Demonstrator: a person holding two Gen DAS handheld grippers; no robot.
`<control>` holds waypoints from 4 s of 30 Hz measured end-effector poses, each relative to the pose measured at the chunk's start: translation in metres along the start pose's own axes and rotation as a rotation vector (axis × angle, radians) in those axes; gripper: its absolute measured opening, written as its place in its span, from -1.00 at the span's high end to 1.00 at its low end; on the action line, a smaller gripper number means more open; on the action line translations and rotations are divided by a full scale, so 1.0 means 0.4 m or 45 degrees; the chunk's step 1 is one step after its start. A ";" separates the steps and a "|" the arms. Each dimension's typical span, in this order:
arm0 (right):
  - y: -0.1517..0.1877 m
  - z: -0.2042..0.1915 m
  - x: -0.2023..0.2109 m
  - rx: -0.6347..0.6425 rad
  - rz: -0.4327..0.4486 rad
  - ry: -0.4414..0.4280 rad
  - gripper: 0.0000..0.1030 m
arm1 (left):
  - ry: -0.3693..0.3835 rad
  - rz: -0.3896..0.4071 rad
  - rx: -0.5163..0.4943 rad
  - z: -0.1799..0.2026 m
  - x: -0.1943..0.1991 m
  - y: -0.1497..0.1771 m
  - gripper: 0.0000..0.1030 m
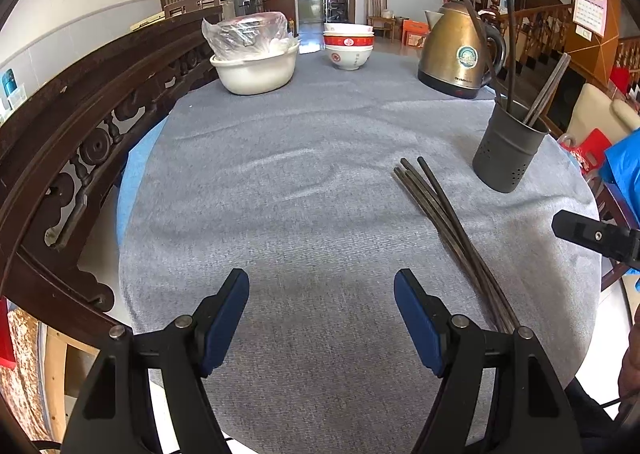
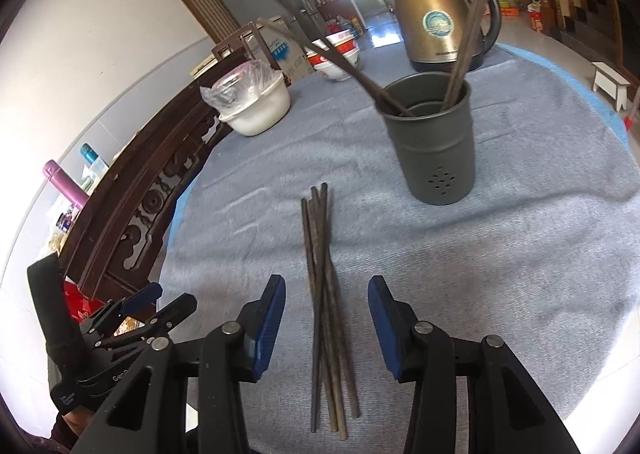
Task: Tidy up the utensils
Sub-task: 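Lower the right tool onto the remaining chopsticks and close on them, then close the right tool on one dark chopstick and lift it slightly, then lower the left tool onto another chopstick on the cloth and close on it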
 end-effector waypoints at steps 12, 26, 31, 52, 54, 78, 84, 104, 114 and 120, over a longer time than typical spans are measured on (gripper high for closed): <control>-0.008 -0.040 -0.029 0.039 -0.030 0.002 0.09 | 0.003 -0.031 0.072 -0.040 -0.006 0.020 -0.47; -0.038 -0.031 -0.167 0.032 -0.157 0.025 0.32 | 0.060 -0.060 0.139 -0.053 -0.017 -0.006 -0.47; -0.038 -0.025 -0.210 0.012 -0.205 0.017 0.44 | 0.078 -0.074 0.139 -0.042 -0.023 -0.008 -0.47; -0.079 0.058 -0.259 0.014 -0.262 0.210 0.56 | 0.090 -0.130 0.146 -0.033 -0.041 0.008 -0.47; -0.084 0.057 -0.256 0.007 -0.260 0.186 0.56 | 0.094 -0.133 0.138 -0.028 -0.042 0.009 -0.47; -0.116 0.078 -0.311 0.073 -0.250 0.321 0.82 | 0.293 -0.231 0.158 0.024 -0.116 -0.076 -0.47; -0.082 0.099 -0.268 0.097 -0.293 0.281 0.82 | 0.358 -0.339 0.170 0.076 -0.190 -0.109 -0.46; -0.062 0.150 -0.228 0.035 -0.210 0.094 0.83 | 0.238 -0.430 0.038 0.181 -0.331 -0.158 -0.45; -0.051 0.160 -0.216 0.066 -0.103 0.008 0.83 | 0.238 -0.399 -0.031 0.177 -0.330 -0.157 -0.47; -0.049 0.168 -0.216 0.063 -0.057 -0.065 0.83 | 0.159 -0.391 -0.121 0.175 -0.326 -0.140 -0.39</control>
Point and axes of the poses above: each gripper's, at about its wrist camera, not at the fingertips, and x roughly against the way its jaws point, z to its right, y to its underside, the point moved 5 cm from there along -x, roughly the way its jaws point, and after that the axes turned 1 degree about x, right-handed, at the moved point
